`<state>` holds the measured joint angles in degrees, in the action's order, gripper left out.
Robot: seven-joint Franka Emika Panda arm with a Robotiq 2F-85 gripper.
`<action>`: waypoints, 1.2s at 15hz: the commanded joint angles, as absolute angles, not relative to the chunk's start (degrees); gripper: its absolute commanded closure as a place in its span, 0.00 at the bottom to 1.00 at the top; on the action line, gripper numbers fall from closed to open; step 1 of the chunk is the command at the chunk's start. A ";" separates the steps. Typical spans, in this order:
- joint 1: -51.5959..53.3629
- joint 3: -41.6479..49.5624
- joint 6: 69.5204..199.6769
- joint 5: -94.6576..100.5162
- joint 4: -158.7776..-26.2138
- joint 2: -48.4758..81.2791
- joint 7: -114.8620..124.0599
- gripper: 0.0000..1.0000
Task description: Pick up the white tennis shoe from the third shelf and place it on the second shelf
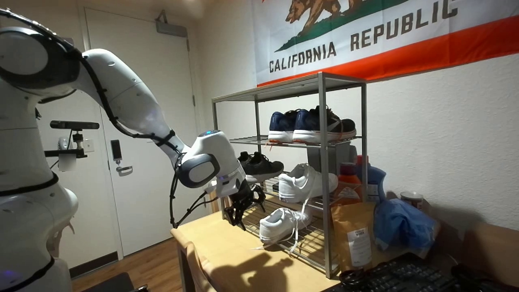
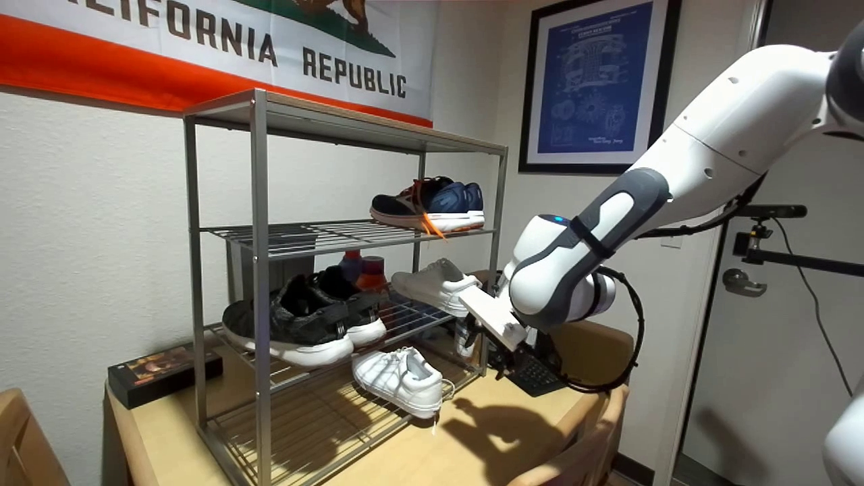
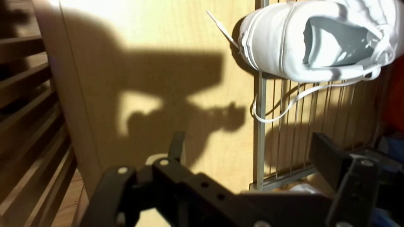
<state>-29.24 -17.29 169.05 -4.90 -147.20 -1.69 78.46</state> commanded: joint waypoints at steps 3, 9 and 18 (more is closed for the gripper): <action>-29.68 -17.50 170.20 8.27 -145.65 0.80 92.02 0.00; -29.97 -17.01 171.20 4.75 -144.89 3.63 90.49 0.00; -18.94 -8.07 170.64 -3.85 -134.73 13.31 84.33 0.00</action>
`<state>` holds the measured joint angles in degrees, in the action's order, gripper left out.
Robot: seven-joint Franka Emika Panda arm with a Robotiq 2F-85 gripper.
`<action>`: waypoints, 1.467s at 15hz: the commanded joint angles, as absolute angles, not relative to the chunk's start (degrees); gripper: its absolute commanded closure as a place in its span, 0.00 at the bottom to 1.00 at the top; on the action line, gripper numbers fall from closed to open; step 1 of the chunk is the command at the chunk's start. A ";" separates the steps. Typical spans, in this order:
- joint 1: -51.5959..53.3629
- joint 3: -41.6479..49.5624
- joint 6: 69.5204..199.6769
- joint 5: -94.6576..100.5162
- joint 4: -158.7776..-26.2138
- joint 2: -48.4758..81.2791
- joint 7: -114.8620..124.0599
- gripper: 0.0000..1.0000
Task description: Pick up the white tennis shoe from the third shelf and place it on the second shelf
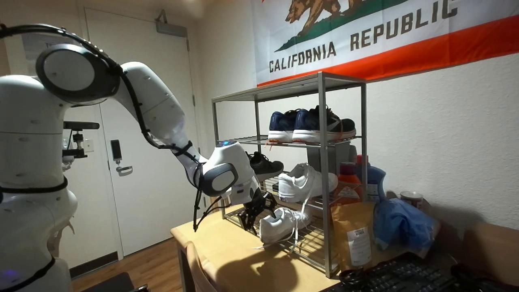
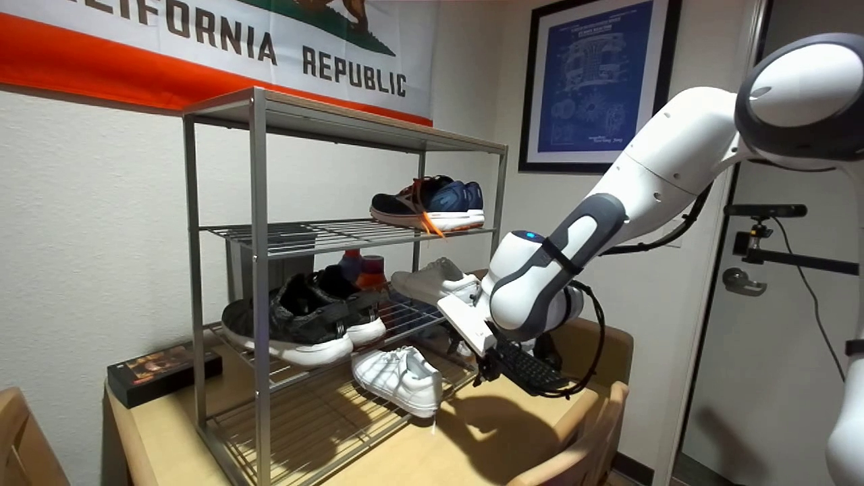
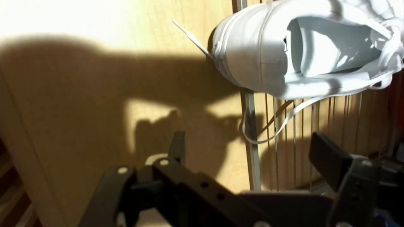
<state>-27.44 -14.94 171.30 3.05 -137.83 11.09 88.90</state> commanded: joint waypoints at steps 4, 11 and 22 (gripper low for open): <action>-10.05 -1.60 170.73 -8.93 -133.67 15.34 78.00 0.00; -3.24 3.05 170.03 -11.15 -132.86 16.59 74.46 0.00; -3.74 3.58 167.66 -18.62 -129.30 17.56 72.86 0.42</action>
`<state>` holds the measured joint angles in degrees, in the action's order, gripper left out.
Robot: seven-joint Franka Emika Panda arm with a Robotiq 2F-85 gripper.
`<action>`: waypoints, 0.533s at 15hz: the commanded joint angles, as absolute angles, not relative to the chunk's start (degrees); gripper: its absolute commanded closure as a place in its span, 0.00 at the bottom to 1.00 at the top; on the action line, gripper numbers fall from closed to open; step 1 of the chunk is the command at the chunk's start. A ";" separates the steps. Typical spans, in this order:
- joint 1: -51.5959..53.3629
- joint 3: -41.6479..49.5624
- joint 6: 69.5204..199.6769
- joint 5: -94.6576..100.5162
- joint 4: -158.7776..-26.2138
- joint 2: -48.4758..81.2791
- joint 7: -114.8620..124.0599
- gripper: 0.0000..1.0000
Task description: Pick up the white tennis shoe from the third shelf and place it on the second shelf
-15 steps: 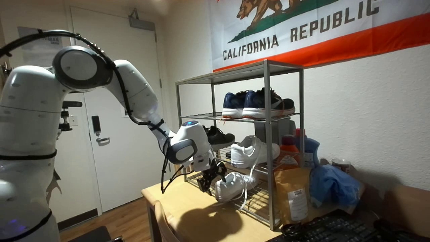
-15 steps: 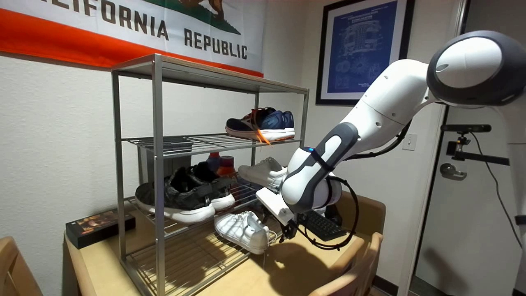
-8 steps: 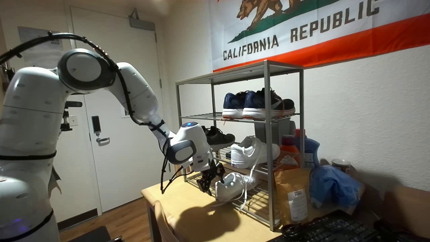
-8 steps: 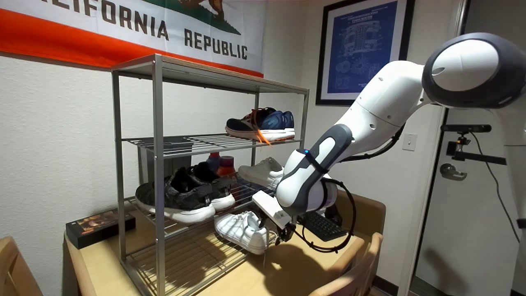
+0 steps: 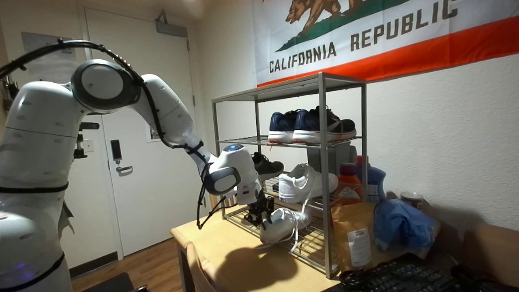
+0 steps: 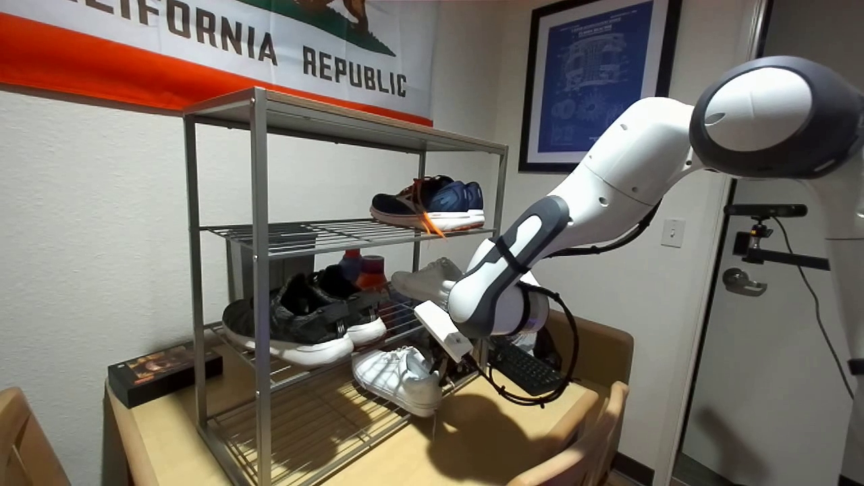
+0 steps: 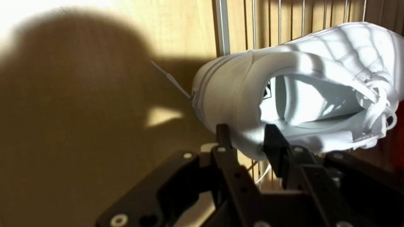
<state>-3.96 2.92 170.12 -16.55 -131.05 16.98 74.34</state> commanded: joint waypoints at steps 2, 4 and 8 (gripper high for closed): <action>-3.41 4.04 167.20 -18.49 -129.10 17.82 73.23 0.36; -2.96 4.70 166.74 -17.91 -128.86 18.38 73.74 0.21; -2.14 5.85 166.34 -17.34 -128.12 19.69 74.20 0.26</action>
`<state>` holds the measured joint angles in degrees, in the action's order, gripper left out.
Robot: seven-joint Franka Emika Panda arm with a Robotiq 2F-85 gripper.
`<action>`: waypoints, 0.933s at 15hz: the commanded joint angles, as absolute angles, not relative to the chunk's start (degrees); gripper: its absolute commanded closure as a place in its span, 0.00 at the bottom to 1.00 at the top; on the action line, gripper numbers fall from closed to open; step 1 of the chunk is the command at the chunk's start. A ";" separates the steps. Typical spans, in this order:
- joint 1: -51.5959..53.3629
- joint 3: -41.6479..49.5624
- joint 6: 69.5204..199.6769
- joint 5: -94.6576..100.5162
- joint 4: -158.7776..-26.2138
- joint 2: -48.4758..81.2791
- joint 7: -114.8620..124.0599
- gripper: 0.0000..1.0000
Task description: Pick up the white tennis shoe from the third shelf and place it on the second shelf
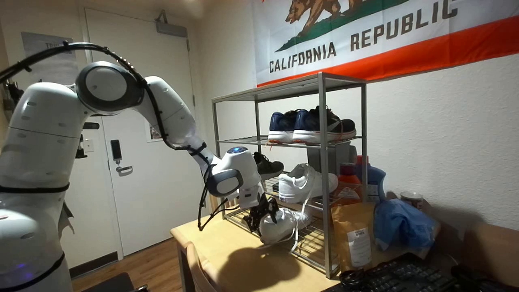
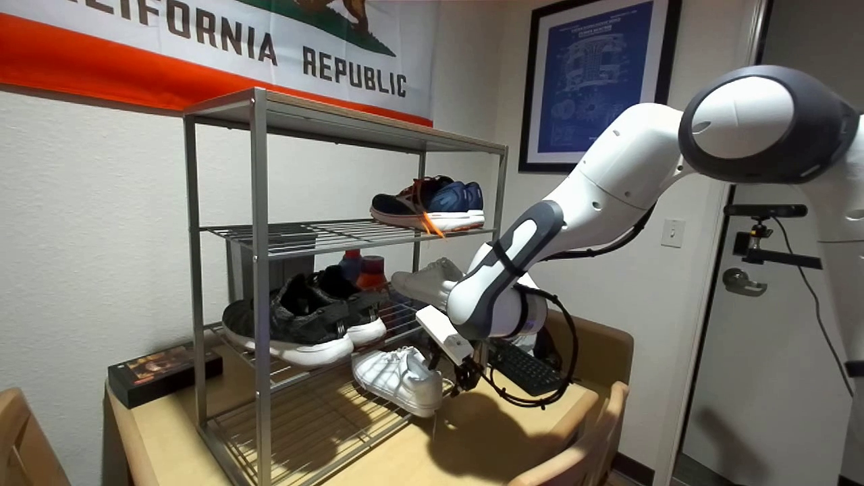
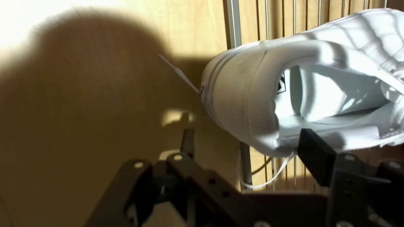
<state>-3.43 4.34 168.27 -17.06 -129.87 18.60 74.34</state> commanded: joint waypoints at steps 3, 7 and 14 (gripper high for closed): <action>-2.21 5.64 166.41 -17.76 -127.71 20.19 73.62 0.43; -2.43 5.10 166.79 -18.15 -127.22 19.80 73.02 0.75; -1.42 4.98 166.87 -17.65 -127.89 19.60 71.94 0.18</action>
